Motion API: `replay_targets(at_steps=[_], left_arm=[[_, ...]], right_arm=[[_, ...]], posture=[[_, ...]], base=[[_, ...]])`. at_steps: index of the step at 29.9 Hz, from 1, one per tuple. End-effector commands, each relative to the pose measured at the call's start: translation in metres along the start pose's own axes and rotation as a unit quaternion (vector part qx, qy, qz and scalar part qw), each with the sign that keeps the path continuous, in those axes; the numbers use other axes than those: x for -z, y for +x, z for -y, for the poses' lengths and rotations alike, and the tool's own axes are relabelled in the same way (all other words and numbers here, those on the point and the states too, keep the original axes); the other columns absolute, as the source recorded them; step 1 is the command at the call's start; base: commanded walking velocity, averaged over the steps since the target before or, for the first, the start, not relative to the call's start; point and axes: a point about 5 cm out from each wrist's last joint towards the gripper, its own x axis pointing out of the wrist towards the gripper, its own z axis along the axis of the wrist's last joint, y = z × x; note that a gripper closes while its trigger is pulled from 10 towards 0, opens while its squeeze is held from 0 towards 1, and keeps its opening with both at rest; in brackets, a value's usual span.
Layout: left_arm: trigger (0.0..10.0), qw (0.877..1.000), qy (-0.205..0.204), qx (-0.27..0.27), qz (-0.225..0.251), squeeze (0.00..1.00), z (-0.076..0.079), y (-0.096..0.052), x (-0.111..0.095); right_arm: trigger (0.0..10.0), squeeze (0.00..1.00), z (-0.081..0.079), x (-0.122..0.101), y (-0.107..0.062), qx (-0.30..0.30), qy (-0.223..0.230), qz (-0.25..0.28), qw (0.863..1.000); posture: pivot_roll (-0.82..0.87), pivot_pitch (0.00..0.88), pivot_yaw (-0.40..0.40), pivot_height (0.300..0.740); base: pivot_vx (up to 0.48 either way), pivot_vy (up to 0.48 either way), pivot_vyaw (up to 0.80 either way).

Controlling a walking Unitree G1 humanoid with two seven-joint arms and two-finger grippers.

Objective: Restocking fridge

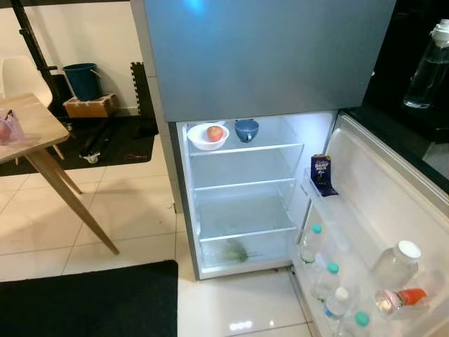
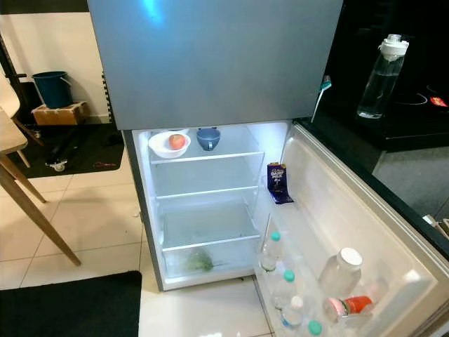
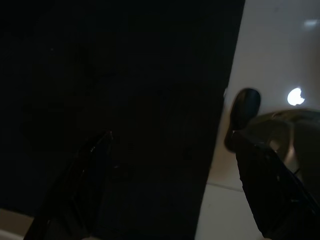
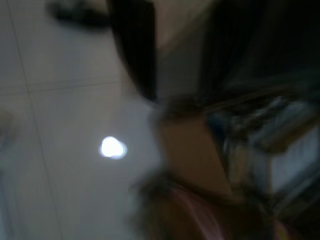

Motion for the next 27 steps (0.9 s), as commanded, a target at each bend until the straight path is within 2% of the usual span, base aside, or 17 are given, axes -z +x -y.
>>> replay_targets(at_steps=[1,2,6,9,10,11,12,14,15,16,17,18,22,23,24,26,27], left_arm=[[10.0,1.000,0.003,-0.007,0.002,0.00,-0.007,0.000,-0.002],[10.0,1.000,0.003,-0.007,0.002,0.00,-0.007,0.000,-0.002],[10.0,1.000,0.021,-0.003,0.006,0.00,-0.007,0.000,-0.003],[10.0,0.999,0.044,0.011,0.014,0.00,-0.002,0.000,-0.005],[10.0,0.999,0.044,0.011,0.014,0.00,-0.002,0.000,-0.005],[10.0,0.999,0.049,0.014,0.015,0.00,-0.001,0.000,-0.005],[10.0,0.999,0.049,0.014,0.015,0.00,-0.001,0.000,-0.005],[10.0,0.998,0.059,0.017,0.012,0.00,0.000,0.000,-0.003],[10.0,0.998,0.059,0.017,0.012,0.00,0.000,0.000,-0.003],[10.0,0.998,0.062,0.018,0.011,0.00,0.001,0.000,-0.002],[10.0,0.998,0.062,0.018,0.011,0.00,0.001,0.000,-0.002],[10.0,0.998,0.064,0.018,0.008,0.00,0.000,0.000,-0.001],[10.0,0.997,0.071,0.018,-0.002,0.00,0.001,-0.001,0.006],[10.0,0.997,0.071,0.018,-0.002,0.00,0.001,-0.001,0.006],[10.0,0.997,0.073,0.018,-0.003,0.00,0.000,-0.002,0.007],[10.0,0.997,0.073,0.018,-0.003,0.00,0.000,-0.002,0.007],[10.0,0.997,0.075,0.017,-0.005,0.00,0.000,-0.002,0.008]], right_arm=[[10.0,0.00,-0.033,0.000,-0.003,-0.077,0.016,0.003,0.997],[10.0,0.00,-0.033,0.000,-0.003,-0.077,0.016,0.003,0.997],[10.0,0.00,-0.056,0.017,-0.009,-0.136,-0.033,-0.023,0.990],[10.0,0.00,-0.070,0.050,-0.020,-0.213,-0.120,-0.080,0.966],[10.0,0.00,-0.070,0.050,-0.020,-0.213,-0.120,-0.080,0.966],[10.0,0.00,-0.072,0.062,-0.024,-0.238,-0.148,-0.105,0.954],[10.0,0.00,-0.072,0.062,-0.024,-0.238,-0.148,-0.105,0.954],[10.0,0.00,-0.071,0.094,-0.038,-0.312,-0.208,-0.176,0.910],[10.0,0.00,-0.071,0.094,-0.038,-0.312,-0.208,-0.176,0.910],[10.0,0.00,-0.069,0.107,-0.045,-0.344,-0.227,-0.209,0.887],[10.0,0.00,-0.069,0.107,-0.045,-0.344,-0.227,-0.209,0.887],[10.0,0.00,-0.065,0.120,-0.052,-0.374,-0.241,-0.246,0.861],[10.0,0.00,-0.053,0.147,-0.073,-0.447,-0.256,-0.351,0.782],[10.0,0.00,-0.053,0.147,-0.073,-0.447,-0.256,-0.351,0.782],[10.0,0.00,-0.051,0.152,-0.078,-0.463,-0.249,-0.373,0.765],[10.0,0.00,-0.051,0.152,-0.078,-0.463,-0.249,-0.373,0.765],[10.0,0.00,-0.052,0.155,-0.087,-0.491,-0.222,-0.405,0.738]], posture=[[-0.06,0.118,0.026,0.740],[-0.06,0.118,0.026,0.740],[-0.05,0.119,0.017,0.740],[-0.05,0.119,0.017,0.740],[-0.05,0.119,0.017,0.740],[-0.05,0.119,0.017,0.740],[-0.05,0.119,0.017,0.740],[-0.05,0.126,0.010,0.740],[-0.05,0.126,0.010,0.740],[-0.05,0.129,0.011,0.740],[-0.05,0.129,0.011,0.740],[-0.05,0.130,0.012,0.740],[-0.05,0.133,0.018,0.740],[-0.05,0.133,0.018,0.740],[-0.06,0.133,0.019,0.740],[-0.06,0.133,0.019,0.740],[-0.05,0.133,0.019,0.740]], base=[[0.000,0.000,0.00],[0.000,0.000,0.00],[0.000,0.000,0.00],[0.000,0.000,0.00],[0.000,0.000,0.00],[0.000,0.000,0.00],[0.000,0.000,0.00],[0.000,0.000,0.00],[0.000,0.000,0.00],[0.000,0.000,0.00],[0.000,0.000,0.00],[0.000,0.000,0.00],[0.000,0.000,0.00],[0.000,0.000,0.00],[0.000,0.000,0.00],[0.000,0.000,0.00],[0.000,0.000,0.00]])
